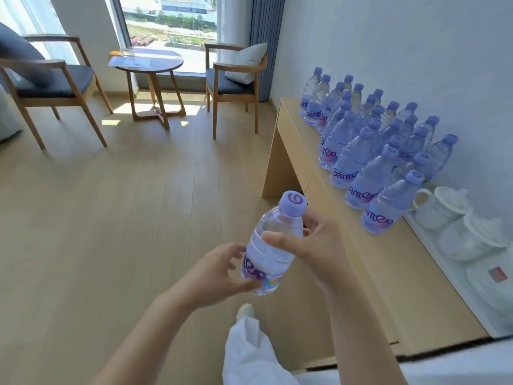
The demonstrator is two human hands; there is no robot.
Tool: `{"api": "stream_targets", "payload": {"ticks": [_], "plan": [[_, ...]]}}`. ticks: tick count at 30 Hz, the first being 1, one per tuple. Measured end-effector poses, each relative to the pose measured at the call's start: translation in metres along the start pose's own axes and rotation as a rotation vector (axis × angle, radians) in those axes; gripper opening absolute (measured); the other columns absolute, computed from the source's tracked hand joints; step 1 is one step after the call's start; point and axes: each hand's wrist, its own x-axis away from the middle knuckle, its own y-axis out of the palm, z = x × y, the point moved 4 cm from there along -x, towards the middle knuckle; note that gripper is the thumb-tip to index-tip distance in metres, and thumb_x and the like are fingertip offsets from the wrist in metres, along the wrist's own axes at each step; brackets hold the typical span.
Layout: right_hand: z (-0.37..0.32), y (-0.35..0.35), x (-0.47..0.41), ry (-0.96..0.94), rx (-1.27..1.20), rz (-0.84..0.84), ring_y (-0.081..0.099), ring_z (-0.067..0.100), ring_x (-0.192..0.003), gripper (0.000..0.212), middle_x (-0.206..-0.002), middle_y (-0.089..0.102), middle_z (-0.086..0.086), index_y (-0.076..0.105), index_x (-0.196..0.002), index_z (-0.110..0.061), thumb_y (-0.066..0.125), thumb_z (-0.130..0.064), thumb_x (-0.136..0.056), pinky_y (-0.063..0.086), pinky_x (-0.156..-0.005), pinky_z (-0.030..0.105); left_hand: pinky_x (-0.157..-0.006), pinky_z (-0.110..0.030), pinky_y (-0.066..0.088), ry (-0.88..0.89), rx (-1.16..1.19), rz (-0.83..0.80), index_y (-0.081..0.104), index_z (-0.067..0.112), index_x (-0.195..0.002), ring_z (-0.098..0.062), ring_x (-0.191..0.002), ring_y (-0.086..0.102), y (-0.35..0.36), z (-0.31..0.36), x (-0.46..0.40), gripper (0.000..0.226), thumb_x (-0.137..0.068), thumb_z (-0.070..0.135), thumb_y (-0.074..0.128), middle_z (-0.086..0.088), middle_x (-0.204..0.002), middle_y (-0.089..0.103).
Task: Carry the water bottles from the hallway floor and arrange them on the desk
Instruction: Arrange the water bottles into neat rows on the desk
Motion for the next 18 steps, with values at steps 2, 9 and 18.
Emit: {"api": "stream_targets", "payload": {"ticks": [2, 9, 18], "plan": [[0.009, -0.002, -0.047, 0.003, -0.001, 0.002, 0.064, 0.002, -0.065, 0.021, -0.069, 0.068, -0.010, 0.070, -0.077, -0.022, 0.081, -0.020, -0.059, 0.047, -0.057, 0.012, -0.071, -0.009, 0.040, 0.002, -0.010, -0.003, 0.051, 0.047, -0.105, 0.007, -0.094, 0.054, -0.018, 0.001, -0.044, 0.043, -0.068, 0.049, 0.074, 0.027, -0.110, 0.055], [0.013, -0.020, -0.221, -0.021, 0.063, -0.092, 0.064, 0.009, -0.070, 0.025, -0.076, 0.069, 0.003, 0.068, -0.081, -0.023, 0.081, -0.023, -0.060, 0.052, -0.064, 0.023, -0.070, -0.009, 0.040, -0.016, -0.003, 0.028, 0.049, 0.049, -0.101, 0.010, -0.094, 0.052, -0.093, 0.015, -0.199, 0.047, -0.063, 0.053, 0.077, 0.027, -0.109, 0.055], [0.020, -0.047, -0.388, -0.068, 0.070, -0.044, 0.066, 0.025, -0.079, 0.031, -0.082, 0.070, 0.006, 0.069, -0.083, -0.020, 0.079, -0.033, -0.056, 0.054, -0.075, 0.039, -0.085, -0.012, 0.041, 0.052, 0.135, -0.058, 0.025, 0.064, -0.126, 0.005, -0.111, 0.050, -0.148, 0.023, -0.362, 0.096, -0.046, 0.057, 0.078, 0.032, -0.125, 0.042]]}}
